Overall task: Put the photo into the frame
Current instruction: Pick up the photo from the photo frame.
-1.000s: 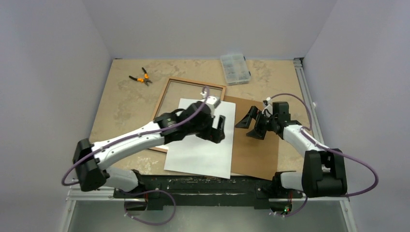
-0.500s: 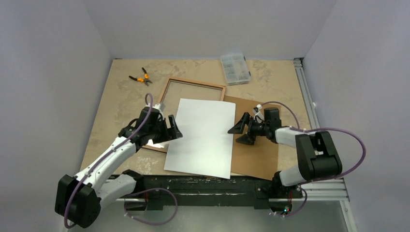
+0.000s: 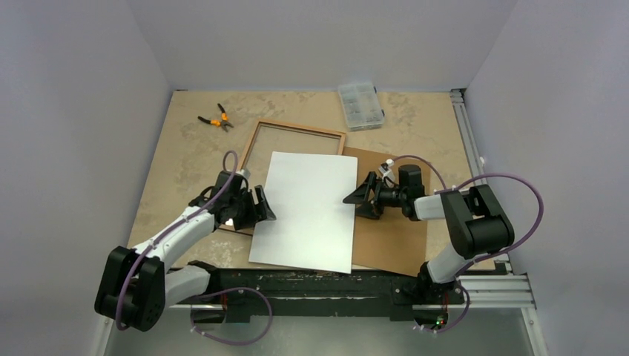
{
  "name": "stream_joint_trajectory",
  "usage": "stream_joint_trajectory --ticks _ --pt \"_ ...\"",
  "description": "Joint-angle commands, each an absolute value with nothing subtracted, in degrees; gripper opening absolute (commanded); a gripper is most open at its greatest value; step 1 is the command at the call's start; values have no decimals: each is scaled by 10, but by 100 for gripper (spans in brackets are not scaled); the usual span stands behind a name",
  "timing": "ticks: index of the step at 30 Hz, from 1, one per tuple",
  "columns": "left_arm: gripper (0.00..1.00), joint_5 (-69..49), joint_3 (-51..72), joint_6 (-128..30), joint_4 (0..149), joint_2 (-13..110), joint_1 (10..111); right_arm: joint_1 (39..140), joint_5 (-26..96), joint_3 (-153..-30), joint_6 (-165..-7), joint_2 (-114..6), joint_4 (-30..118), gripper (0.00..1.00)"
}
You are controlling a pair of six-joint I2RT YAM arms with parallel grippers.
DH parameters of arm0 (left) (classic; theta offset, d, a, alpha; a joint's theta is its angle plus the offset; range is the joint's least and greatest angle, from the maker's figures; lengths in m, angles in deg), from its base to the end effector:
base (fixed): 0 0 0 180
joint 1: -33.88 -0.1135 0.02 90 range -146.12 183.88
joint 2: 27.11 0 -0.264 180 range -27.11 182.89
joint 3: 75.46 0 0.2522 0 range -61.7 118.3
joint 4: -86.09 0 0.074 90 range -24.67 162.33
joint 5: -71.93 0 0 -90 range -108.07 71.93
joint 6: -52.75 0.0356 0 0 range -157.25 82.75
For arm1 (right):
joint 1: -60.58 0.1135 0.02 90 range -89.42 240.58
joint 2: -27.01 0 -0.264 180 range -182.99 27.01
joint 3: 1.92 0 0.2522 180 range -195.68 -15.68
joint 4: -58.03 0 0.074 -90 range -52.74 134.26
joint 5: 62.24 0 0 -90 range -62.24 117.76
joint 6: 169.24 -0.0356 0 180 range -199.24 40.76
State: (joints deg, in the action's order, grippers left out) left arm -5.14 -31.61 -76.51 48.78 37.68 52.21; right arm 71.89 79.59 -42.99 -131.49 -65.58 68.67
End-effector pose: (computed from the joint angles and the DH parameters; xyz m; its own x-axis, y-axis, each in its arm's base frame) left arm 0.1876 -0.0706 0.1698 -0.8897 -0.3550 -0.2870 -0.1870 0.8569 -0.4803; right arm 0.2509 0.0787 0.1170 -0.9496 0.3084 -0.0560 0.0764 0.4011 0.9128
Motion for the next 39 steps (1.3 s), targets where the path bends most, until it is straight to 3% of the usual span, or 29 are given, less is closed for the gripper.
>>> stream_joint_trajectory --ticks 1,9,16,19,28,36,39 --pt "70 -42 -331 -753 504 388 518 722 812 -410 -1355 -641 784 72" --pt "70 -34 -334 -754 515 387 518 748 847 -399 -1448 -642 943 52" --pt "70 -32 -333 -754 511 374 518 777 835 -411 -1473 -661 972 19" --pt "72 -33 -326 -751 494 352 518 777 824 -423 -1449 -647 928 0" --pt "83 -89 -157 -734 277 177 518 777 733 -506 -1339 -549 682 0" --pt "86 -121 121 -760 128 157 518 779 690 -547 -1390 -588 697 0" --pt "86 -102 171 -785 117 169 518 782 673 -552 -1416 -607 726 0"
